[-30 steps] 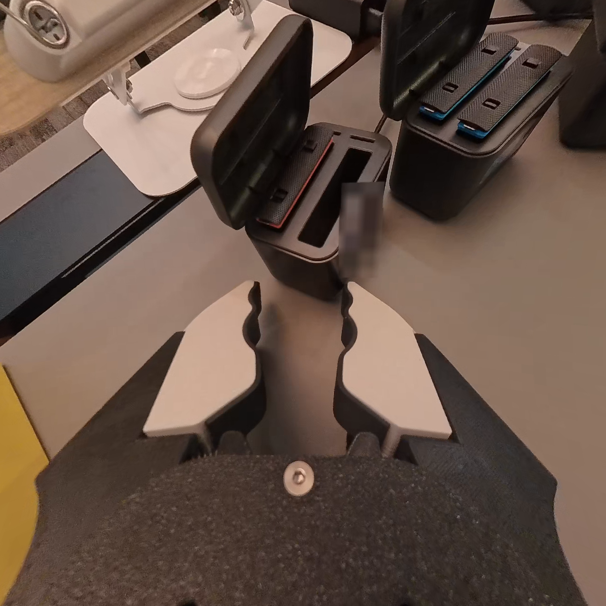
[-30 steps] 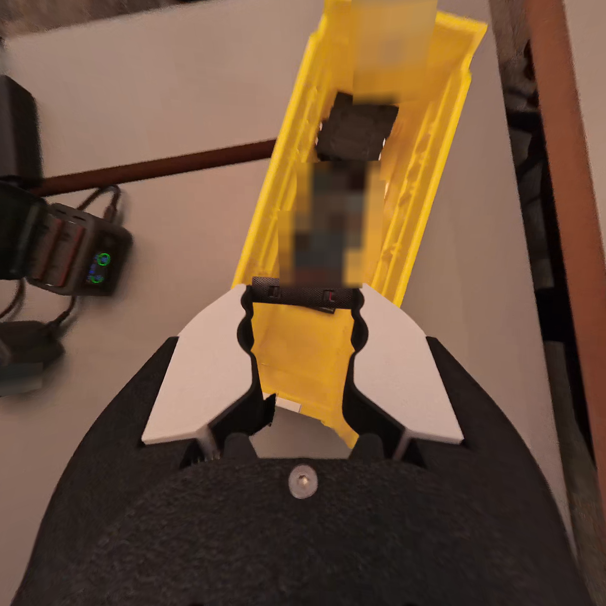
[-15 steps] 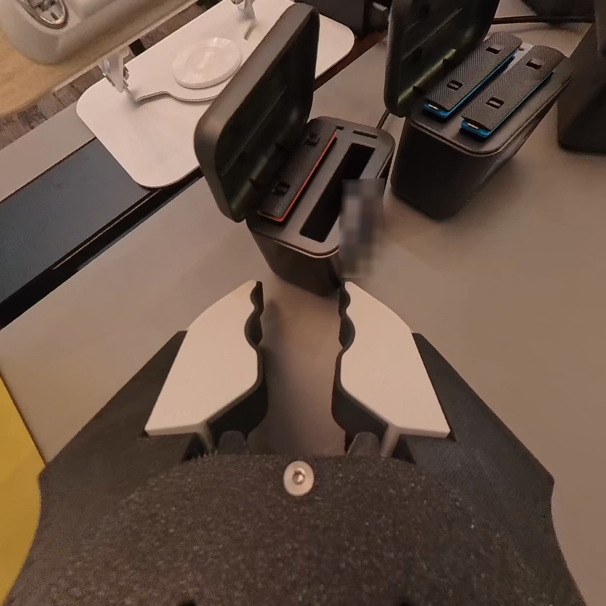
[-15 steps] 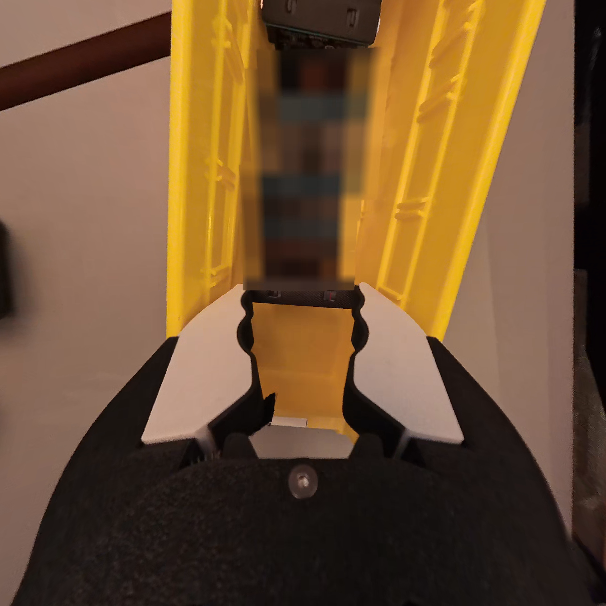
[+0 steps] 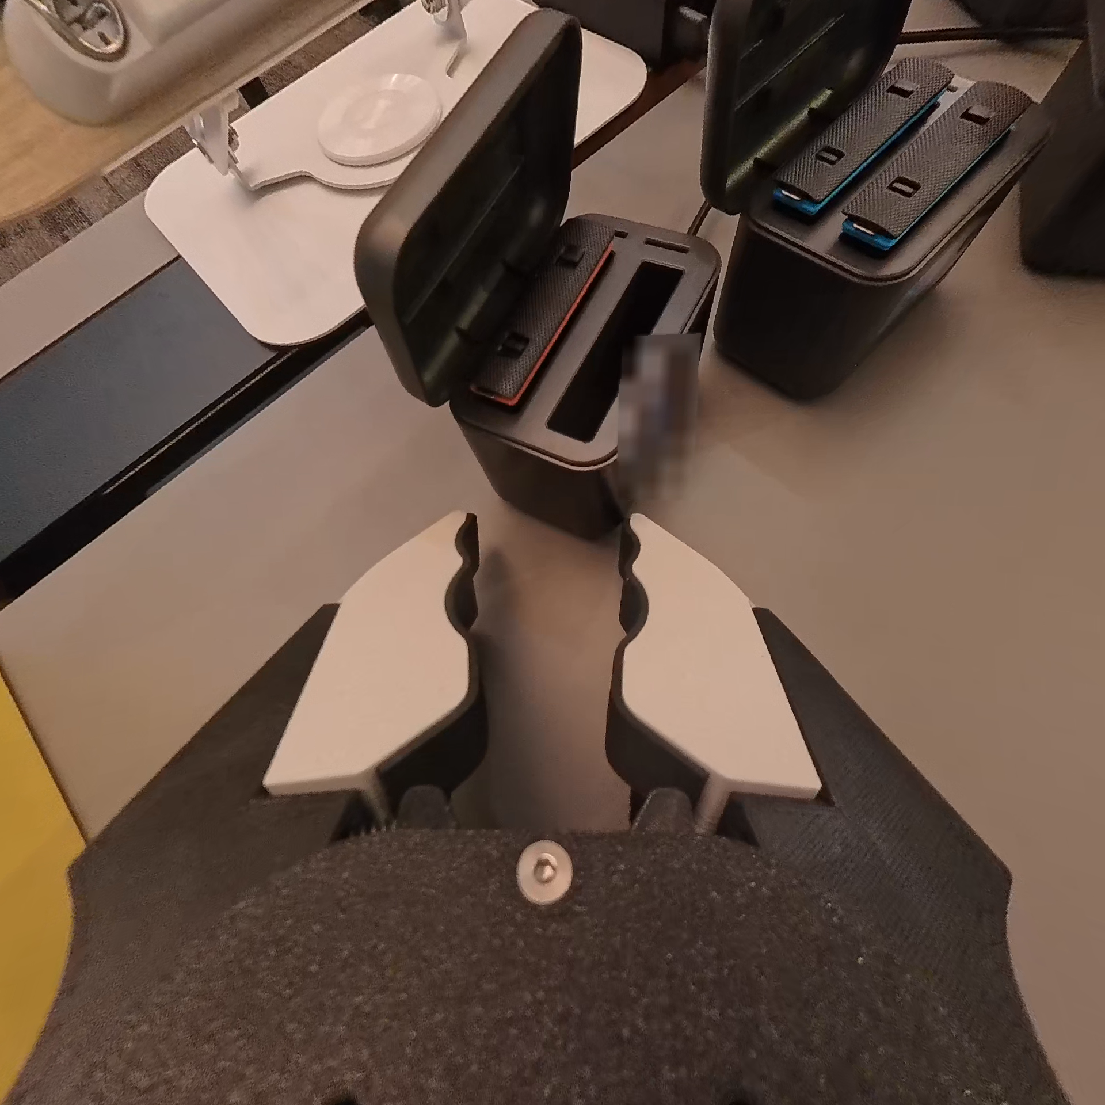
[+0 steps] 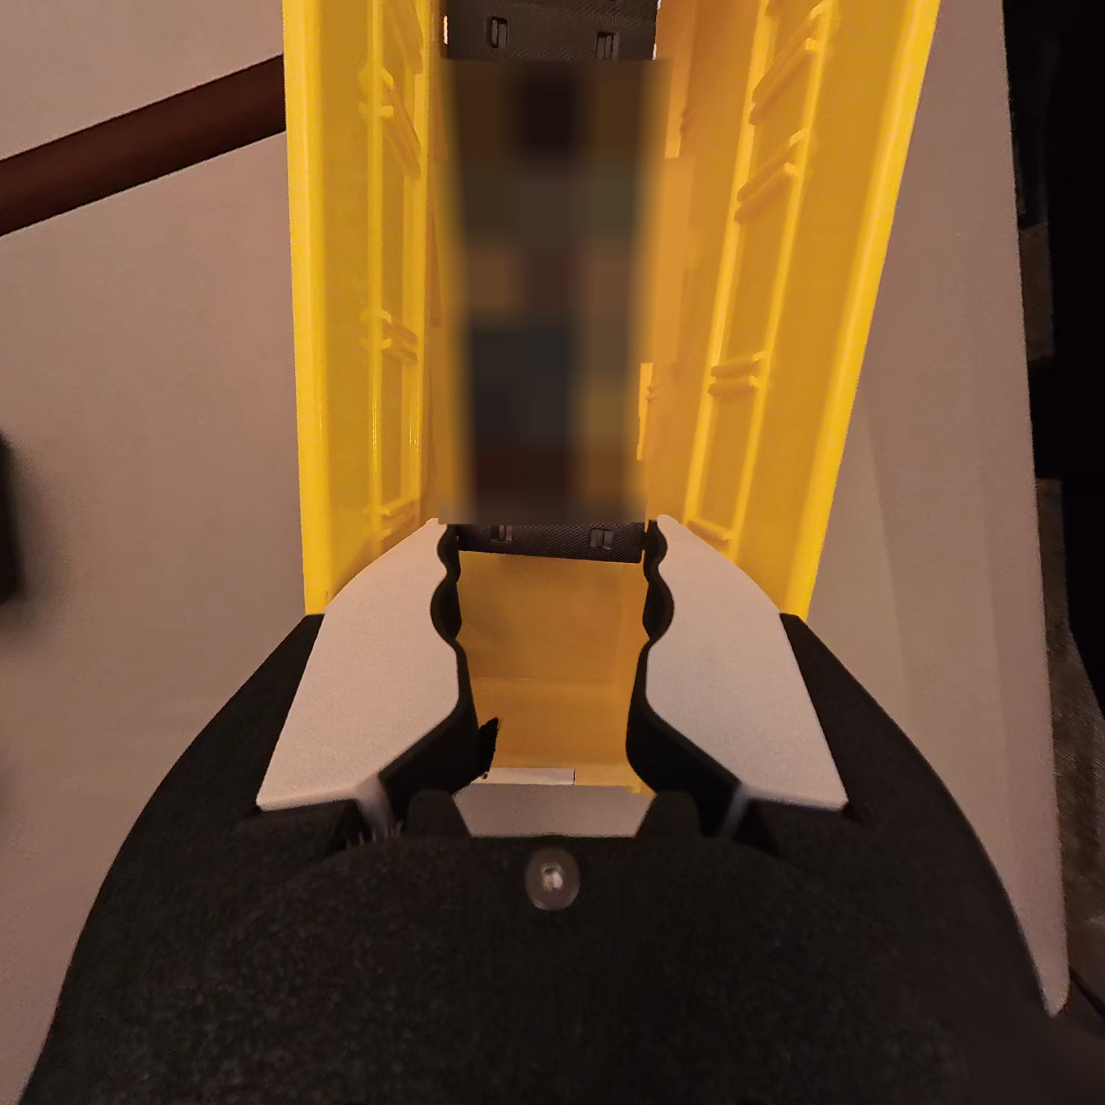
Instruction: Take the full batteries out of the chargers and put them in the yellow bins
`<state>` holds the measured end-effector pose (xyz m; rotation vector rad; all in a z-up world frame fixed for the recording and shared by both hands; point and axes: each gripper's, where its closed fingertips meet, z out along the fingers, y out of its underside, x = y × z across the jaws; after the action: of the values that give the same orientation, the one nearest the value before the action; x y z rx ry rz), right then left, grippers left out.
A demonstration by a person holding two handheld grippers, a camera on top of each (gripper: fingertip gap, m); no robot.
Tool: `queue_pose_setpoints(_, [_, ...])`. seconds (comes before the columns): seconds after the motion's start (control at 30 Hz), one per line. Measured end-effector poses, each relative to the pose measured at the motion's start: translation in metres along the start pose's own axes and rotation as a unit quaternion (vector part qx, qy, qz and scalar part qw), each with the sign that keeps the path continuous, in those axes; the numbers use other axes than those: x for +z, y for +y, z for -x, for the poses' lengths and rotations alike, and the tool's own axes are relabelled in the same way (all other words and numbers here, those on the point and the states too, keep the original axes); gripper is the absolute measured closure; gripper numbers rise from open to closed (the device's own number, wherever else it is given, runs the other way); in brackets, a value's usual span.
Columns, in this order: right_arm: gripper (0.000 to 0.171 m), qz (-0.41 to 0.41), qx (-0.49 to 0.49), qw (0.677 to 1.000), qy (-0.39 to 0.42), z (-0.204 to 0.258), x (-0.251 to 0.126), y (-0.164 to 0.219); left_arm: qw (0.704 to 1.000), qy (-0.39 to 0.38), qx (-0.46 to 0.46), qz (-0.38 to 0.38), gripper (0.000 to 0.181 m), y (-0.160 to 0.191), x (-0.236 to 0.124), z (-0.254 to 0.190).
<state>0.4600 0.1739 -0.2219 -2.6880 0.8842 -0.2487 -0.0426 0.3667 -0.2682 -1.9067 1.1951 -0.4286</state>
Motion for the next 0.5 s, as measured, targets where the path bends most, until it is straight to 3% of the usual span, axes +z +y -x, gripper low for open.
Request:
queue_pose_setpoints(0.4, [0.113,-0.004,-0.003,1.0,-0.025,0.004,-0.009,0.0,1.0,-0.001,0.001,-0.001,0.136,0.0,0.0,0.0])
queue_pose_setpoints(0.5, [0.112,-0.036,-0.017,0.999,-0.02,0.003,-0.019,-0.01,1.0,0.001,0.0,0.0,0.136,0.0,0.0,0.0])
